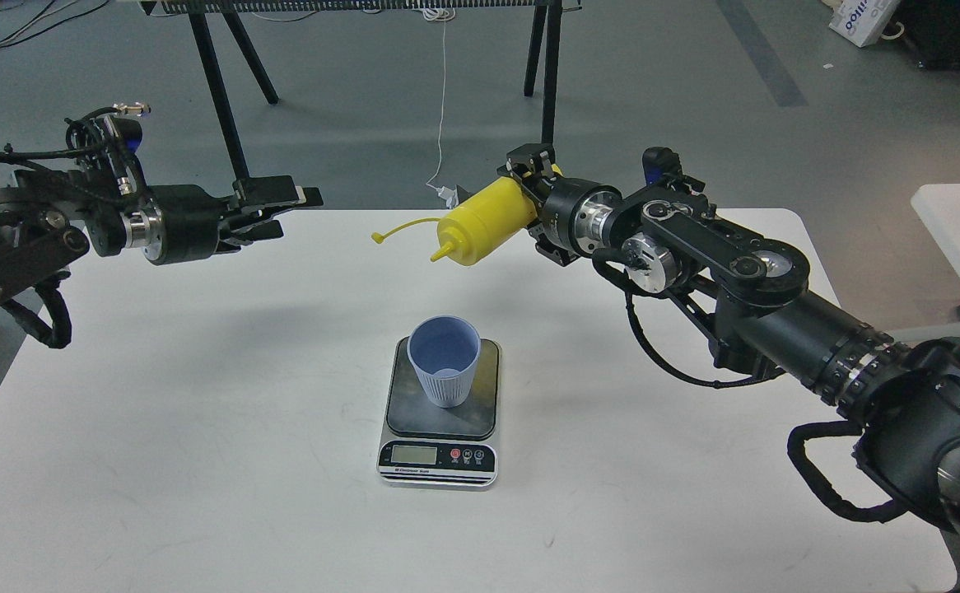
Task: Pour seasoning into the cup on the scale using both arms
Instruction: 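Lift the yellow bottle with the right gripper over the cup, then tilt the bottle nozzle down into the cup with the right gripper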
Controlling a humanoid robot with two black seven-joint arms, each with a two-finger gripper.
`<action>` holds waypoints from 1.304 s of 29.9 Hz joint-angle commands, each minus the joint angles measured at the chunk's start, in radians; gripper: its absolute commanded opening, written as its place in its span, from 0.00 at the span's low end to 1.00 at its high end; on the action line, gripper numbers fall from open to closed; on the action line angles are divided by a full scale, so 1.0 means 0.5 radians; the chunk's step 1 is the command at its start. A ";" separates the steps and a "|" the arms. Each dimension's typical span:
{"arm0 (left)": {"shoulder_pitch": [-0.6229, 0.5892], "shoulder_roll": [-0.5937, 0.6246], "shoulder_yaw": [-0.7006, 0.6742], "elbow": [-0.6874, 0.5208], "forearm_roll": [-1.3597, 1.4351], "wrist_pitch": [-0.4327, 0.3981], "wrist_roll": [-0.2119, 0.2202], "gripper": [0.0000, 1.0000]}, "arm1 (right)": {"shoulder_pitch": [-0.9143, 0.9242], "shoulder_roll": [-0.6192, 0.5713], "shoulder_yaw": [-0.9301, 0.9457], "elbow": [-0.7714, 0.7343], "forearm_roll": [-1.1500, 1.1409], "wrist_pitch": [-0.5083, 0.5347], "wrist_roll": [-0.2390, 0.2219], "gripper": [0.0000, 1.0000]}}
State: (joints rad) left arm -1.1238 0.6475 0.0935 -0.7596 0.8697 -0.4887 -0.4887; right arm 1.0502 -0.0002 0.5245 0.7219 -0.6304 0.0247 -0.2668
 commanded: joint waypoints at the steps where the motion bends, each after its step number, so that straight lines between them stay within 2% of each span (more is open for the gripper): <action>1: 0.017 0.000 0.000 0.010 0.000 0.000 0.000 1.00 | 0.078 0.000 -0.122 0.062 -0.126 -0.006 -0.015 0.02; 21: 0.088 0.000 0.003 0.019 0.003 0.000 0.000 1.00 | 0.523 0.000 -0.849 0.182 -0.257 0.015 -0.009 0.03; 33: 0.103 0.000 0.000 0.019 0.003 0.000 0.000 1.00 | 0.523 0.000 -0.908 0.237 -0.580 0.018 -0.006 0.04; 39: 0.109 0.000 0.000 0.019 0.003 0.000 0.000 1.00 | 0.523 0.000 -0.874 0.237 -0.562 0.000 -0.009 0.04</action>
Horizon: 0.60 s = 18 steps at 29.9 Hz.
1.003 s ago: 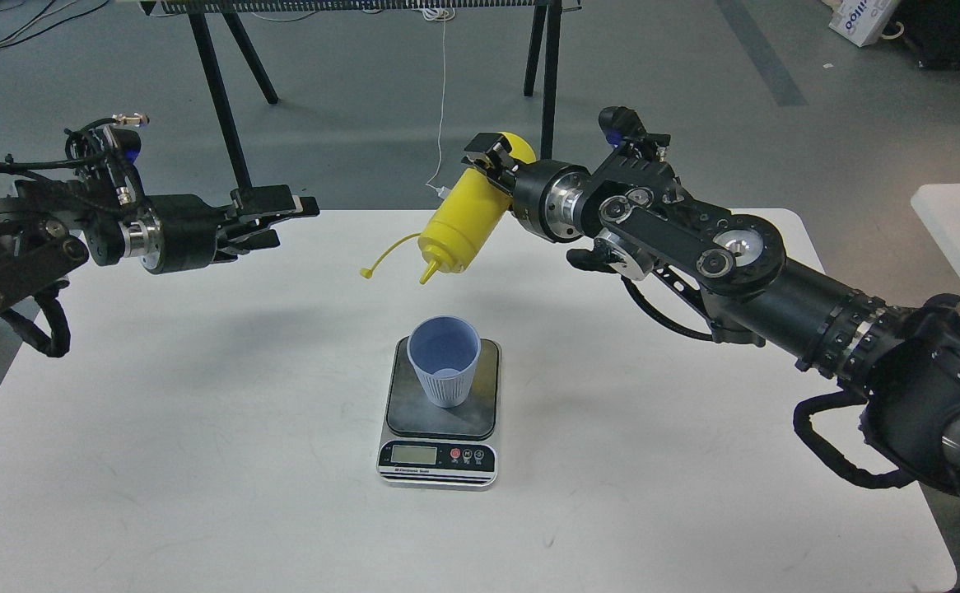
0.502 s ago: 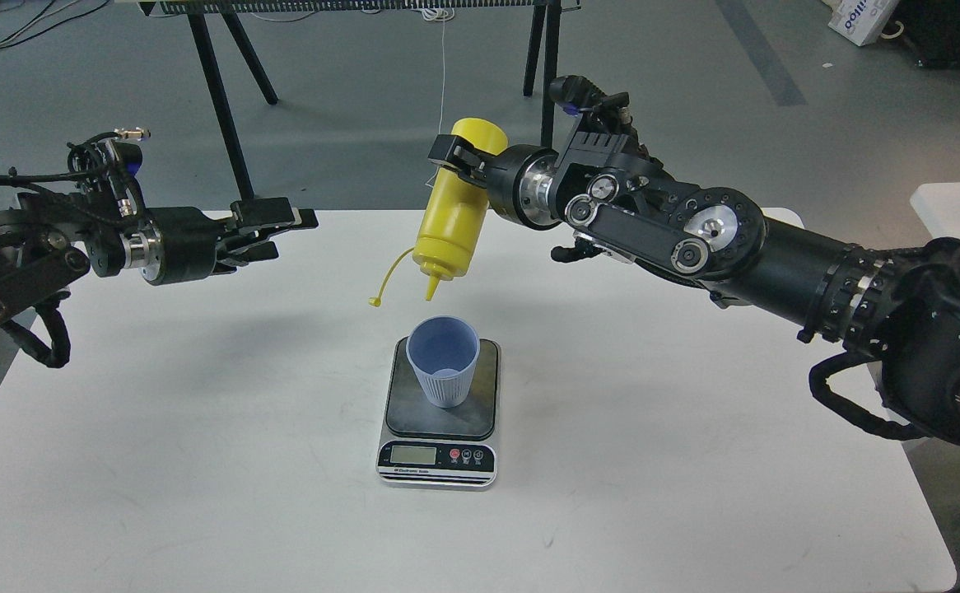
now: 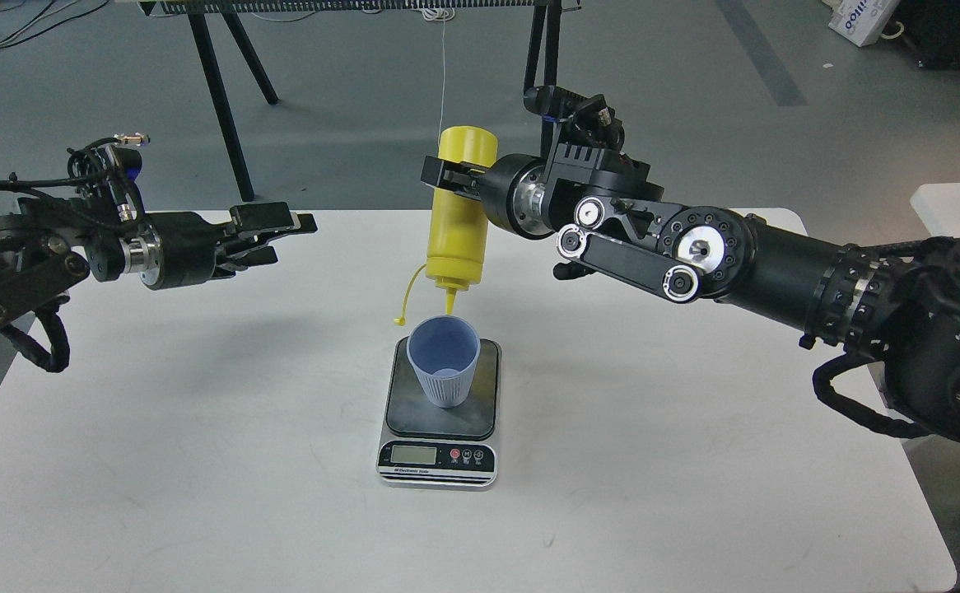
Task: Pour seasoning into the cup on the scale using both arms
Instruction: 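Tilt the bottle nozzle down into the cup with the right gripper, then carry the yellow bottle back and lower it onto the table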
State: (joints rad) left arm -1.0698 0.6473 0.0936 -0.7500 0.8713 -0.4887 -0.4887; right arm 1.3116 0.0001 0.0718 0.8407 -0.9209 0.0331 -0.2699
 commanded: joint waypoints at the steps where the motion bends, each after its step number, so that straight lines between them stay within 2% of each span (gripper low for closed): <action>1: 0.001 0.000 0.003 0.000 0.000 0.000 0.000 1.00 | -0.009 0.000 0.065 0.000 0.029 -0.020 -0.012 0.04; 7: 0.001 0.012 0.003 0.000 0.003 0.000 0.000 1.00 | -0.187 0.000 0.558 0.003 0.237 -0.002 -0.098 0.04; 14: 0.020 0.009 0.006 0.000 0.006 0.000 0.000 1.00 | -0.313 0.000 1.046 0.003 0.902 0.011 -0.163 0.04; 18: 0.020 0.009 0.015 0.000 0.009 0.000 0.000 1.00 | -0.393 -0.104 1.276 0.003 1.234 0.014 -0.190 0.04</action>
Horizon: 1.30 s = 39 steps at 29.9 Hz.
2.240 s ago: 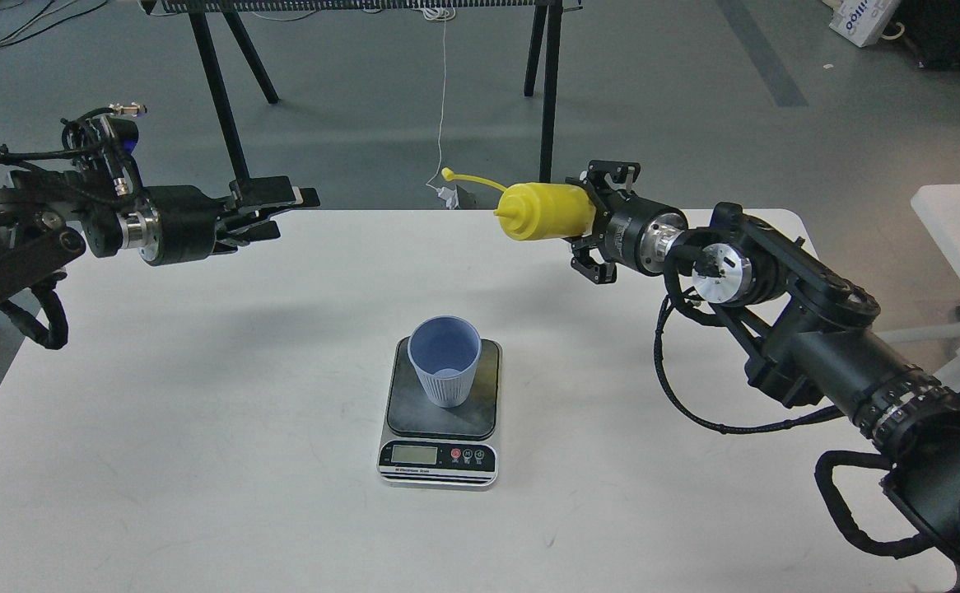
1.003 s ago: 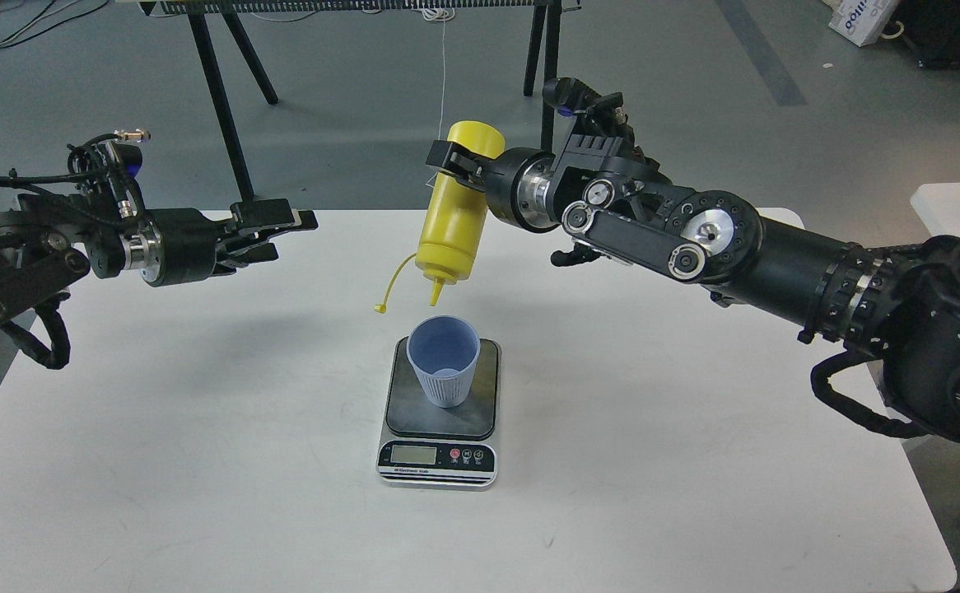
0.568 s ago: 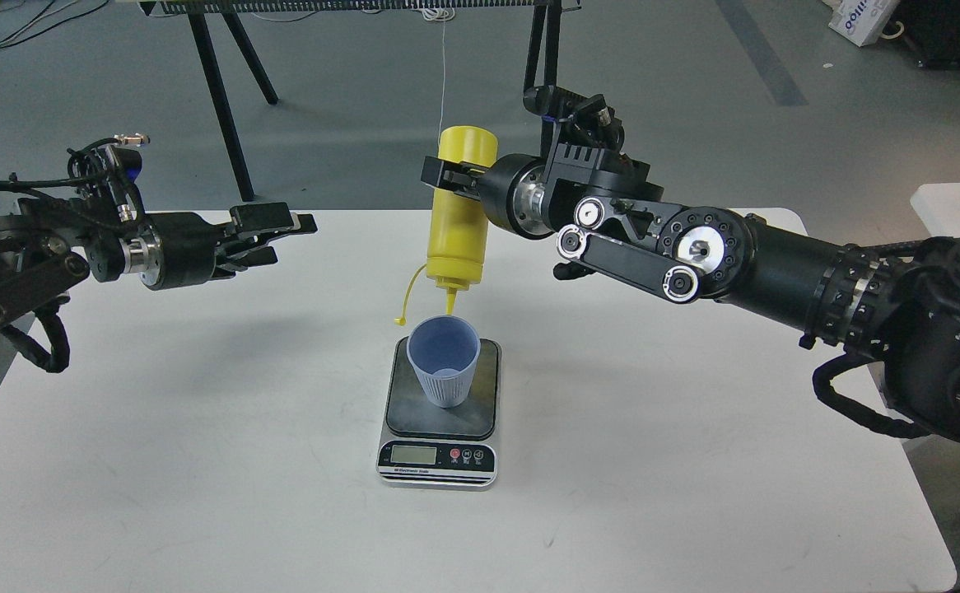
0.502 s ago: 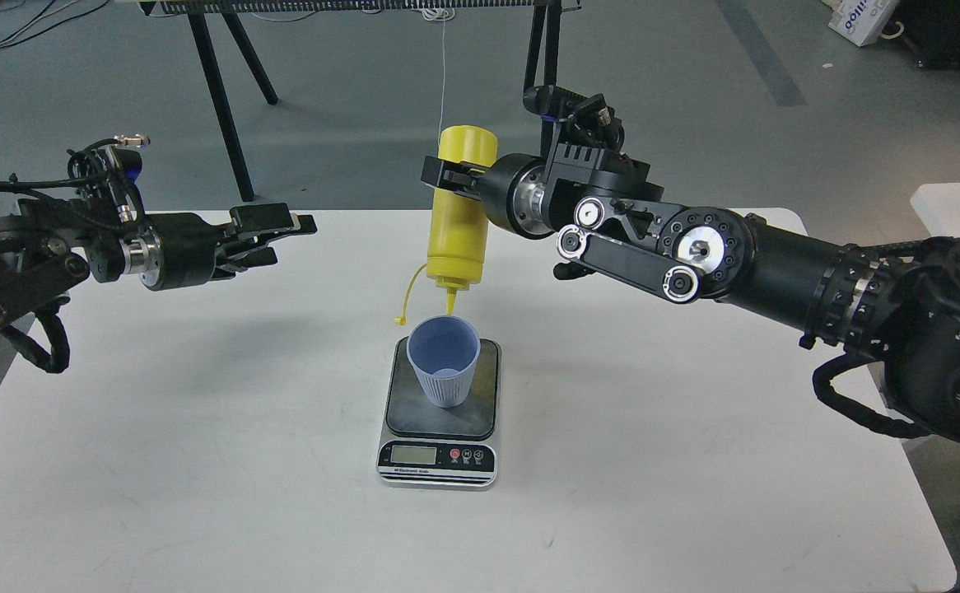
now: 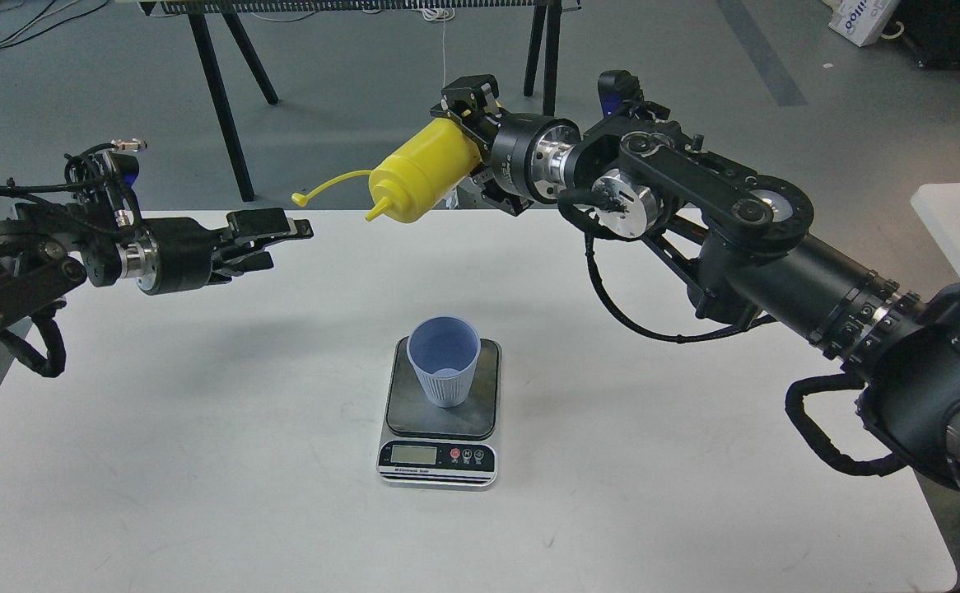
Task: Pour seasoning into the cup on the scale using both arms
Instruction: 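Carry the yellow bottle back and lower it onto the table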
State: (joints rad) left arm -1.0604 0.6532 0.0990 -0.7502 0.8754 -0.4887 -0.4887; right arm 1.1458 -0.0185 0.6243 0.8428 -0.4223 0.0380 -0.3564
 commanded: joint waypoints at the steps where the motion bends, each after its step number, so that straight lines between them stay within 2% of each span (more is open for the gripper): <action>1: 0.001 -0.006 0.005 0.000 0.001 0.000 0.000 1.00 | -0.095 -0.092 0.236 -0.001 0.313 0.010 -0.023 0.04; 7: 0.001 -0.003 0.008 0.000 0.004 0.000 0.000 1.00 | -0.361 -0.245 0.779 0.011 0.651 0.089 -0.146 0.03; 12: 0.001 -0.006 0.008 -0.003 0.001 0.000 0.000 1.00 | -0.680 -0.362 1.242 0.161 1.012 0.117 -0.265 0.03; 18: -0.005 -0.012 0.008 -0.018 -0.002 0.000 0.000 1.00 | -1.177 -0.454 1.549 0.281 1.421 0.184 -0.265 0.03; 26: -0.002 -0.033 0.011 -0.021 -0.002 0.000 0.000 1.00 | -1.770 -0.497 1.651 0.361 1.722 0.528 -0.265 0.04; 30: -0.002 -0.030 0.011 -0.021 -0.002 0.000 0.000 1.00 | -1.920 -0.491 1.629 0.312 1.731 0.694 -0.265 0.06; 39: 0.013 -0.024 0.014 -0.018 -0.002 0.000 0.000 1.00 | -2.074 -0.469 1.543 0.036 1.731 0.860 -0.265 0.08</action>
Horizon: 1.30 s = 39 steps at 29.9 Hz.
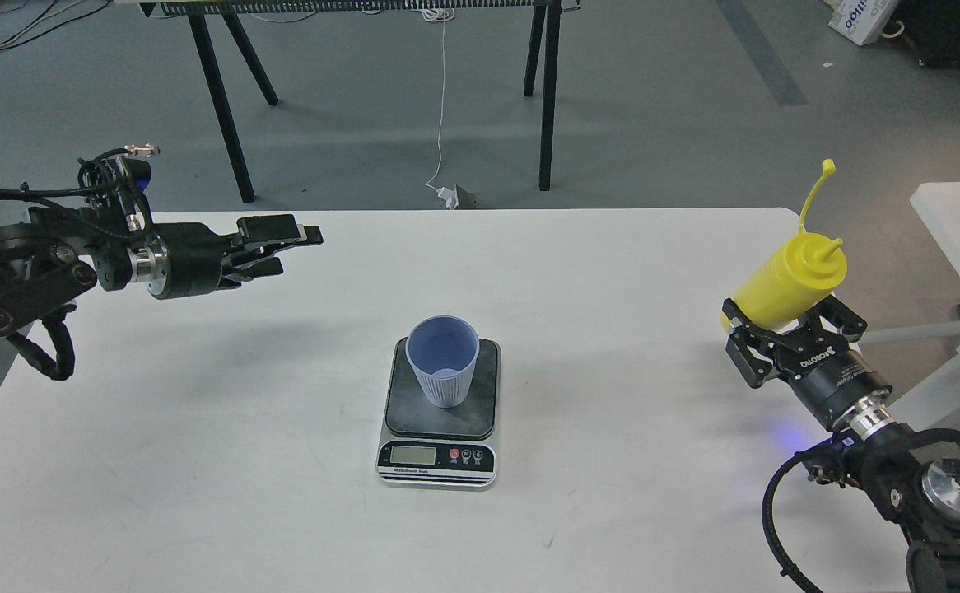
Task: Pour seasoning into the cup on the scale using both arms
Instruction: 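Carry the yellow bottle back and lower it onto the table, then open the right gripper and release the yellow bottle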
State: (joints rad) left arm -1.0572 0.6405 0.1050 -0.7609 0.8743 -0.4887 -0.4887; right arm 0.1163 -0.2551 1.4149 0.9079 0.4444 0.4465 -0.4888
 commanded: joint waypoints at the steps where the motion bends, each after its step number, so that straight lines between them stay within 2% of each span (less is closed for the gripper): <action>1: 0.007 -0.002 0.002 0.000 0.000 0.000 0.000 1.00 | -0.018 0.013 -0.047 -0.128 -0.002 0.058 0.000 0.09; 13: 0.007 -0.002 0.002 0.000 0.003 0.000 0.000 1.00 | -0.039 0.081 -0.231 -0.242 -0.008 0.084 0.000 0.12; 23: 0.007 -0.002 0.005 0.000 0.003 0.000 0.000 1.00 | -0.030 0.108 -0.296 -0.242 -0.011 0.083 0.000 0.33; 25: 0.007 -0.002 0.005 -0.003 0.009 0.000 0.000 1.00 | -0.024 0.108 -0.296 -0.242 -0.014 0.083 0.000 0.40; 28: 0.004 0.001 0.008 -0.003 0.009 0.000 0.000 1.00 | -0.024 0.108 -0.293 -0.245 -0.014 0.083 0.000 0.42; 30: 0.001 0.004 0.005 -0.003 0.009 0.000 0.000 1.00 | -0.024 0.108 -0.293 -0.248 -0.014 0.083 0.000 0.51; 34: -0.002 0.001 0.005 -0.003 0.006 0.000 0.000 1.00 | -0.024 0.105 -0.293 -0.248 -0.014 0.084 0.000 0.61; 39: 0.004 -0.002 0.005 -0.003 0.006 0.000 0.000 1.00 | -0.027 0.105 -0.293 -0.245 -0.014 0.084 0.000 0.89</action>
State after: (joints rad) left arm -1.0579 0.6422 0.1075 -0.7623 0.8784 -0.4887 -0.4887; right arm 0.1043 -0.2021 1.2686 0.7839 0.4372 0.4878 -0.4886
